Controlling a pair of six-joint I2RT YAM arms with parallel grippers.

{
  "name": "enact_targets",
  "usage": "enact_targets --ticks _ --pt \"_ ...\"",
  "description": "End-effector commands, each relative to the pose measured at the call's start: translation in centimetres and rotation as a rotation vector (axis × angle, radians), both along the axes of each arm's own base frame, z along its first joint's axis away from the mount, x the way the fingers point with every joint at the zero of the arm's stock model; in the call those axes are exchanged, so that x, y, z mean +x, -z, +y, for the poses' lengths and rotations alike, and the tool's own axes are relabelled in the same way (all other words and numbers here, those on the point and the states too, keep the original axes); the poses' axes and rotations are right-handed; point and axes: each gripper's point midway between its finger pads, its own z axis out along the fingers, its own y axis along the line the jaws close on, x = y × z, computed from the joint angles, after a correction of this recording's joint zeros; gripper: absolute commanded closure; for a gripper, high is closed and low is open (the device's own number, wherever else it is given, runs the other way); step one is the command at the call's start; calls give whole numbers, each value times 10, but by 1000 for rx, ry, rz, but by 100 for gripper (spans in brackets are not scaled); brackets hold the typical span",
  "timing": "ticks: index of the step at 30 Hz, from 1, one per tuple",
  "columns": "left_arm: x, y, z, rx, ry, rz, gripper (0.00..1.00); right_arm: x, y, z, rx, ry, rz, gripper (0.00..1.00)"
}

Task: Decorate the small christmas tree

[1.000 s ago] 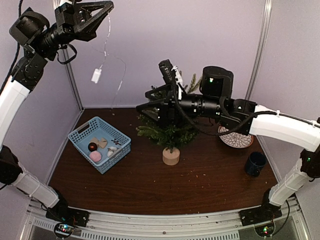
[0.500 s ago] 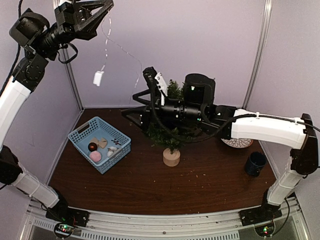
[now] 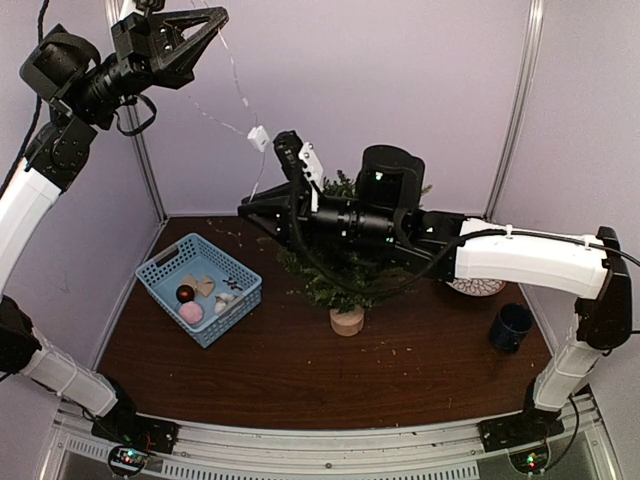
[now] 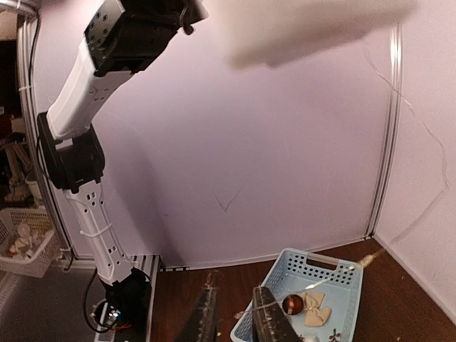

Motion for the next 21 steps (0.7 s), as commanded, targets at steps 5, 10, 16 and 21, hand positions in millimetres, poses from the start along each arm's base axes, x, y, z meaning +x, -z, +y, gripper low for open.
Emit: enact_targets --ticks 5,10,16,21 --pt "-3 -8 9 -51 -56 -48 100 -15 -24 -8 34 -17 -50 100" --pt "7 2 15 -10 -181 -52 100 -17 -36 -24 27 20 -77 100" --pt "27 19 23 55 -326 -17 100 -12 -55 -45 16 81 -87 100" --pt "47 37 24 79 -393 45 100 -8 -64 -53 20 92 -85 100"
